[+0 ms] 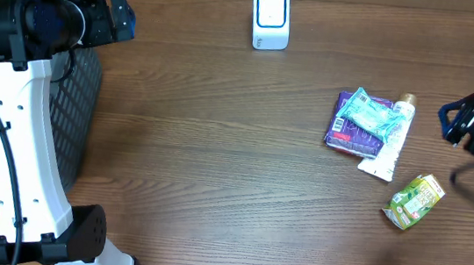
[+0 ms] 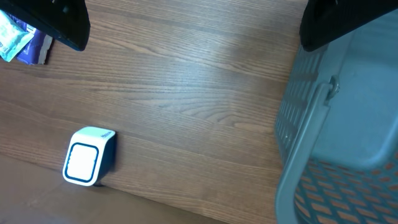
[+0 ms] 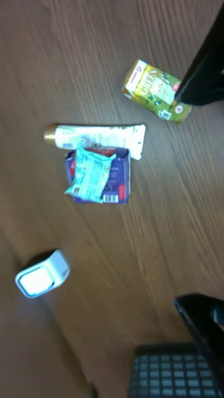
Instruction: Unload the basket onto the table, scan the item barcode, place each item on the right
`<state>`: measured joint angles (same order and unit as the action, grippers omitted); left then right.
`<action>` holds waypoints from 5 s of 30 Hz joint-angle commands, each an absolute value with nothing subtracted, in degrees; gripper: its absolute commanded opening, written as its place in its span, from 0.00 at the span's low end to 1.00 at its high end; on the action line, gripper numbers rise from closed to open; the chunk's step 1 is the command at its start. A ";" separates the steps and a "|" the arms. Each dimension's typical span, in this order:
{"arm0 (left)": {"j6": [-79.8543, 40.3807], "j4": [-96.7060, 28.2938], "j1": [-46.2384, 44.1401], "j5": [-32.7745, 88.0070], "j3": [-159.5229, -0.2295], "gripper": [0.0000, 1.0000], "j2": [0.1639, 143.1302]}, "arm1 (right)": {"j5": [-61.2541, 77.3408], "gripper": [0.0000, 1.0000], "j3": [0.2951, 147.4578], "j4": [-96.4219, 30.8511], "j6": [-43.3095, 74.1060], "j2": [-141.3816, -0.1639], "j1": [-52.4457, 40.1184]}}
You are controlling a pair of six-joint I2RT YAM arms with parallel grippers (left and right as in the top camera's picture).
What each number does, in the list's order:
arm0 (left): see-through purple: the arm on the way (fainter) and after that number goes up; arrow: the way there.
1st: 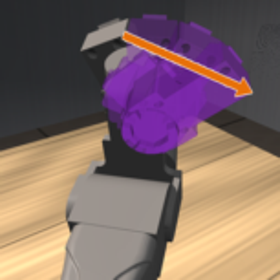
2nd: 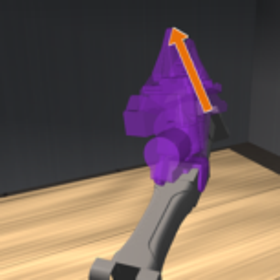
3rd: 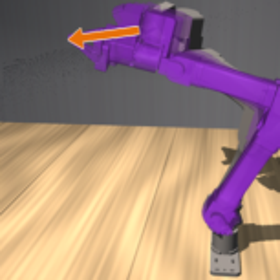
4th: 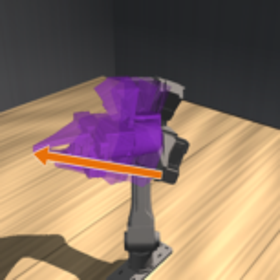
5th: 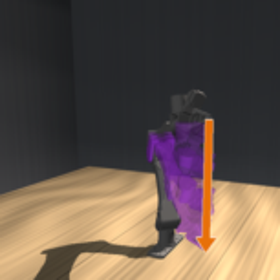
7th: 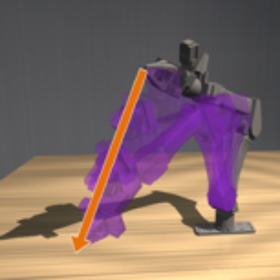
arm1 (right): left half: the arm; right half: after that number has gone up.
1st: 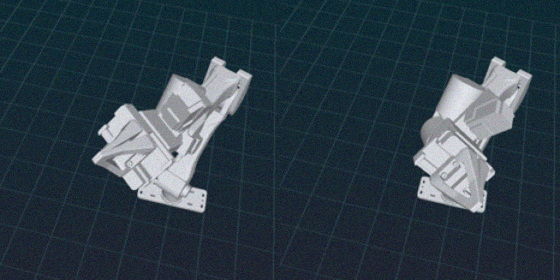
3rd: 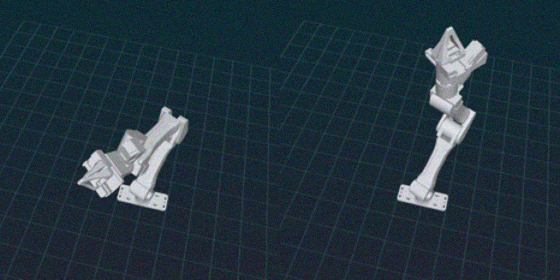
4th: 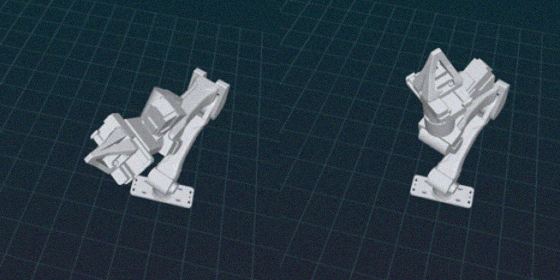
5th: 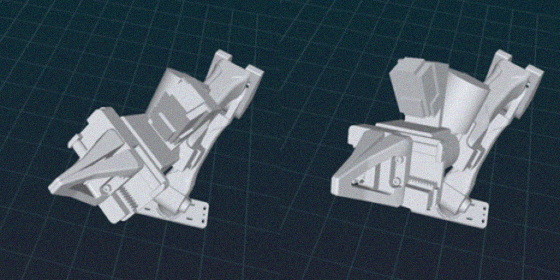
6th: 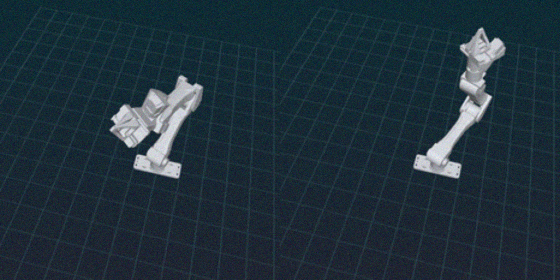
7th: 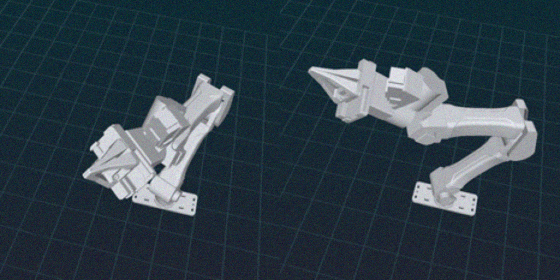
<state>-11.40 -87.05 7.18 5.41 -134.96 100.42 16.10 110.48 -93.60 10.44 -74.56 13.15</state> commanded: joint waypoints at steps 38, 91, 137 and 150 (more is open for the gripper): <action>-10.28 -86.78 7.49 5.56 -135.85 1.00 100.84 | 9.43 1.00 42.76 -26.85 -9.04 -28.10 2.31; -10.28 -86.78 7.49 5.56 -135.85 0.99 100.84 | 6.48 1.00 0.47 -4.16 -8.84 -0.16 -4.54; 14.46 -0.16 6.35 7.38 -7.29 1.00 5.41 | 6.48 1.00 0.47 -4.16 -8.84 -0.16 -4.54; 15.20 -3.84 6.35 7.07 -0.27 1.00 0.19 | 6.50 1.00 0.47 -4.16 -8.84 -0.16 -4.54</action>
<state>15.22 -3.81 6.74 7.70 -0.60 0.91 6.20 1.06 -4.51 -9.02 -0.73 -4.23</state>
